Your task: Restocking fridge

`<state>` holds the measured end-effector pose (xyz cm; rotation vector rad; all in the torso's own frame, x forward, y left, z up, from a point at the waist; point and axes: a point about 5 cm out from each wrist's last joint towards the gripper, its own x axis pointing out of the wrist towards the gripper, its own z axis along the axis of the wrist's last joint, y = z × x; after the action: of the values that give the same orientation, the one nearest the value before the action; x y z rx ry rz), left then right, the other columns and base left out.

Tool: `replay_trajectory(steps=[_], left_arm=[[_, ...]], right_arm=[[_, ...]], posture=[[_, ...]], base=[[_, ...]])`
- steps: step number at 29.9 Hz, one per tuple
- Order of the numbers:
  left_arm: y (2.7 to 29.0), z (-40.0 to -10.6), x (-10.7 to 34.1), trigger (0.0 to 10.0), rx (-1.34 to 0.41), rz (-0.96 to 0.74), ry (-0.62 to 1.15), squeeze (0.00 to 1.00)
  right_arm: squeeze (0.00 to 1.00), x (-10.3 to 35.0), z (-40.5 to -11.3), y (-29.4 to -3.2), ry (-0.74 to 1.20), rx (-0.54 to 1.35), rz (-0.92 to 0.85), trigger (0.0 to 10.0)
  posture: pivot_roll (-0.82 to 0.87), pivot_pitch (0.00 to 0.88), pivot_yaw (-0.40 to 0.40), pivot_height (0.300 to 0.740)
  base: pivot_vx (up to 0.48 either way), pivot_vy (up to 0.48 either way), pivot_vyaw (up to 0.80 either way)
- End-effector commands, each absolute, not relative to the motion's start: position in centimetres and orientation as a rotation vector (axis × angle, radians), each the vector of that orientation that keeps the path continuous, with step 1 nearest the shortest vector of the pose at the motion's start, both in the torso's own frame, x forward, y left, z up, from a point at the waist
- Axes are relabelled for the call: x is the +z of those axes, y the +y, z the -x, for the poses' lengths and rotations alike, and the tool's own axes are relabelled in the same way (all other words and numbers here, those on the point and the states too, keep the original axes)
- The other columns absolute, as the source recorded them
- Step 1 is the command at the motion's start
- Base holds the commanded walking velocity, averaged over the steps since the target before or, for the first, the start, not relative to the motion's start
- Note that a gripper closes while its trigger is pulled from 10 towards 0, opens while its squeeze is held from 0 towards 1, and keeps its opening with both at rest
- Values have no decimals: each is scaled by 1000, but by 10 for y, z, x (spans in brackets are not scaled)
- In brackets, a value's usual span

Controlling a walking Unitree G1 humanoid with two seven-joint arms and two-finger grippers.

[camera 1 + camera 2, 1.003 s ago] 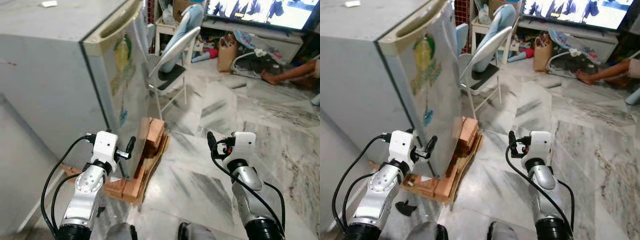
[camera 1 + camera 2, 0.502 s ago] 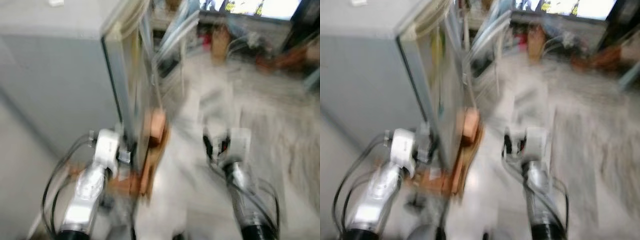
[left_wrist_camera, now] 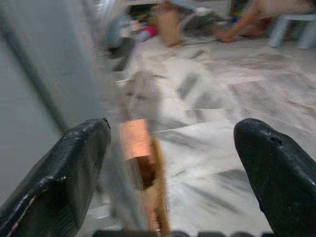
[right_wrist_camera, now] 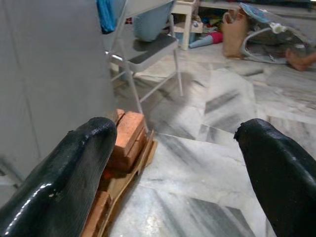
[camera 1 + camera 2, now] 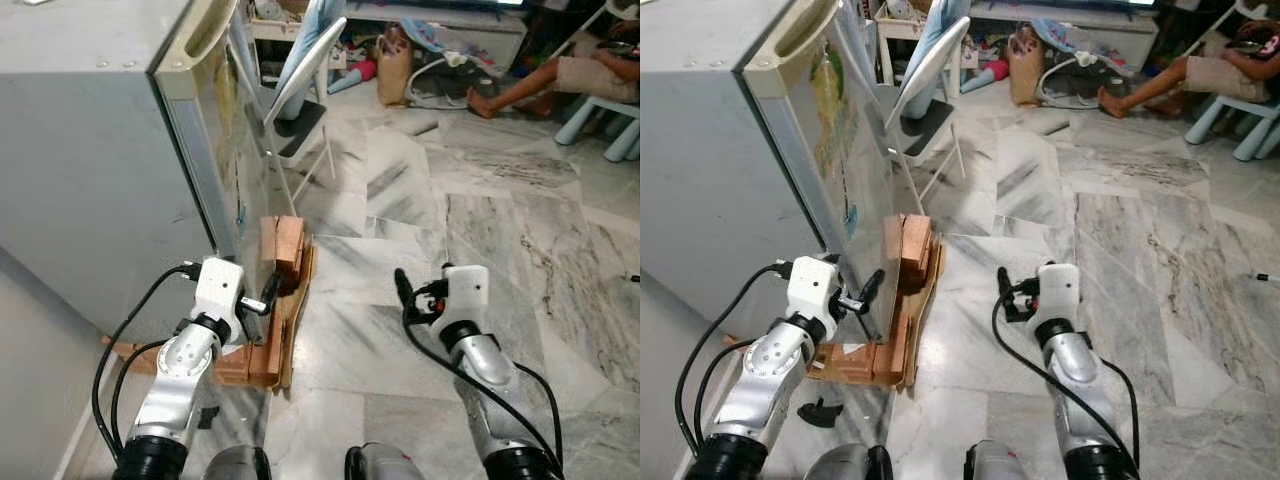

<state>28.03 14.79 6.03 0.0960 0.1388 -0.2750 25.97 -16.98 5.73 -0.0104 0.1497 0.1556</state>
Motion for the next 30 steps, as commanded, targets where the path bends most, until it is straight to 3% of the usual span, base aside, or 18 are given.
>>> replay_trajectory(steps=[1,12,22,25,29,30], left_arm=[[159,-290,63,10000,-198,-95,132,0],[160,-329,80,10000,-146,-59,92,0],[163,-336,78,10000,-133,-38,101,0],[128,-344,93,10000,-276,-31,43,0],[68,-341,109,10000,-508,-11,-11,0],[34,-332,116,10000,-658,7,-36,0]], right_arm=[[0,60,-255,-181,150,134,18,10000],[0,60,-239,-191,177,115,25,10000],[0,60,-234,-192,194,101,11,10000],[0,44,-214,-208,298,80,96,10000],[0,23,-190,-230,434,-3,79,10000],[0,20,-184,-234,456,-16,71,10000]], posture=[[-89,51,-34,740],[-138,75,-33,740],[-142,85,-23,740],[-126,88,-25,740],[-123,87,-22,740],[-124,88,-18,740]], base=[[0,0,0],[0,0,0],[0,0,0],[0,0,0],[0,0,0],[0,0,0]])
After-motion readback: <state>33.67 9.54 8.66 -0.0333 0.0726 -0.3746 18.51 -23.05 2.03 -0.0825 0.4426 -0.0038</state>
